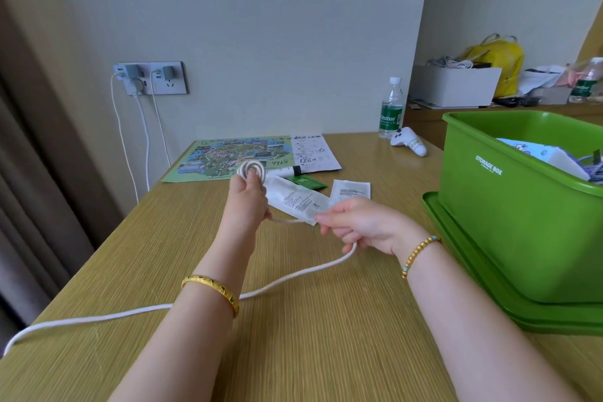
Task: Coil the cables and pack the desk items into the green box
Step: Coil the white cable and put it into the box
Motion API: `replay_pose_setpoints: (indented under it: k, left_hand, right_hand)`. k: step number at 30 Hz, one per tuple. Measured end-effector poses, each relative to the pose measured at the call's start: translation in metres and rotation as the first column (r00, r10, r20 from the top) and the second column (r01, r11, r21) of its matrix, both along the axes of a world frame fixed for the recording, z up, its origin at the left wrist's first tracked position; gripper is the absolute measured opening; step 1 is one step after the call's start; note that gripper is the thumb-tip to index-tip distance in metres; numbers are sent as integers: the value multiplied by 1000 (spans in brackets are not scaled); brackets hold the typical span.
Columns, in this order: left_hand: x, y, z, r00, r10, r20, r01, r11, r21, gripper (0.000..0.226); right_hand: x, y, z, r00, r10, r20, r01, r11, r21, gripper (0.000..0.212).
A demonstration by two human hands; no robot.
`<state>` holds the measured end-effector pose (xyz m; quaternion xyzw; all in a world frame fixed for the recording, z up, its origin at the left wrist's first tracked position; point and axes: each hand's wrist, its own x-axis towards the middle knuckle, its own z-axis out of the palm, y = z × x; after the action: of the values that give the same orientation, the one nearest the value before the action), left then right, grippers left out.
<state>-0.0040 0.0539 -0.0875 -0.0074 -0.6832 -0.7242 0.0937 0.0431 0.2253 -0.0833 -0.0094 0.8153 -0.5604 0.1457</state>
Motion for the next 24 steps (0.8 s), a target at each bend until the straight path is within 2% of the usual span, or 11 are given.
replay_pose_setpoints:
  k: [3, 5, 7, 9, 13, 17, 20, 24]
  left_hand:
    - [-4, -5, -2, 997, 75, -29, -79, 988, -130, 27]
    - [-8, -7, -5, 995, 93, -45, -100, 972, -213, 27]
    - [-9, -7, -8, 999, 46, -22, -50, 958, -283, 25]
    - [-6, -4, -10, 998, -53, 19, 57, 923, -380, 28]
    - [8, 8, -11, 959, -277, 66, 263, 776, -573, 44]
    - [16, 16, -13, 909, -404, 102, 352, 616, -704, 35]
    - [18, 16, -14, 893, -428, 141, 390, 576, -719, 22]
    - [21, 15, -13, 859, -490, 151, 431, 532, -729, 25]
  right_hand:
    - [-1, 6, 4, 982, -183, -56, 181, 982, -48, 30]
    - [-2, 13, 6, 955, -289, -65, 274, 946, -172, 31]
    - [-3, 20, 8, 934, -350, -78, 312, 900, -303, 34]
    - [-5, 25, 8, 929, -356, -102, 281, 857, -433, 36]
    - [-7, 27, 5, 950, -249, -188, 84, 786, -613, 26]
    - [-9, 21, 1, 960, -130, -247, -56, 776, -628, 24]
    - [-11, 17, -2, 961, -104, -256, -89, 762, -641, 24]
    - [-11, 16, -4, 960, -78, -268, -120, 751, -650, 25]
